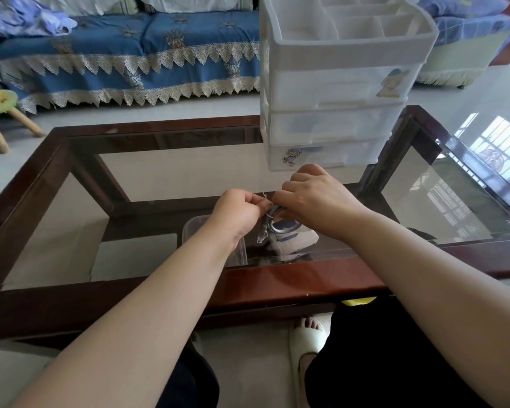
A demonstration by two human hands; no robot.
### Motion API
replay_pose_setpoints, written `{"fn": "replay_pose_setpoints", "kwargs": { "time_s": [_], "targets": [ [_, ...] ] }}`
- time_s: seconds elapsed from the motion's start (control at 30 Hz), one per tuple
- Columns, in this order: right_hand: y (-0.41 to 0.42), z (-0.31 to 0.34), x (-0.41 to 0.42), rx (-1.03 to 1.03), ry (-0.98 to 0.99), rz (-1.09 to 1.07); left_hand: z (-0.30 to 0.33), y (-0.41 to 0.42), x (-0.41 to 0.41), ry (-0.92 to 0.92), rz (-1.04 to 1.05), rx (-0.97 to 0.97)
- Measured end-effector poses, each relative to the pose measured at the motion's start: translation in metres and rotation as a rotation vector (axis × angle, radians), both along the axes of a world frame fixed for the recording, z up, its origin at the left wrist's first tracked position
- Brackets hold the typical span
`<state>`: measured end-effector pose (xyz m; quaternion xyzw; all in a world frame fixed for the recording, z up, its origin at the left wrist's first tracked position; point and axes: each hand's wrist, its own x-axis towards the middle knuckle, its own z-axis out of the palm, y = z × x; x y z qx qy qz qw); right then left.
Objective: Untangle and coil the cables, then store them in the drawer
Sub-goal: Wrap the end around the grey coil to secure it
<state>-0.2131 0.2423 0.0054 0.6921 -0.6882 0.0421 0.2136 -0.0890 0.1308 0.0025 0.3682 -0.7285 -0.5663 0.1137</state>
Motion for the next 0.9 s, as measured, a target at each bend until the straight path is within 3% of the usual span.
{"fn": "replay_pose_setpoints", "kwargs": {
  "time_s": [0.07,0.13,0.3,0.4,0.63,0.77,0.83,0.9],
  "targets": [
    [0.0,0.002,-0.001,-0.008,-0.011,0.002,0.003,0.001,0.001,-0.049,-0.063,-0.2],
    [0.002,0.005,-0.001,-0.008,-0.059,-0.009,0.005,-0.004,0.002,-0.01,-0.124,-0.19],
    [0.012,0.018,0.006,-0.122,-0.328,0.039,0.018,-0.016,0.009,0.254,-0.271,0.356],
    [0.017,0.022,0.013,-0.227,-0.589,0.023,0.025,-0.016,0.012,0.451,-0.287,0.653],
    [0.014,0.021,0.044,-0.304,-1.418,-0.021,0.029,-0.011,0.014,0.679,-0.442,0.968],
    [0.003,0.024,0.08,-0.263,-2.328,0.066,0.036,0.003,0.014,0.649,-0.254,0.735],
    [-0.001,0.023,0.087,-0.208,-2.577,0.041,0.035,0.011,0.014,0.586,-0.093,0.441],
    [-0.006,0.025,0.081,-0.122,-2.7,-0.058,0.031,0.012,0.012,0.536,0.026,0.208]
  ]
}}
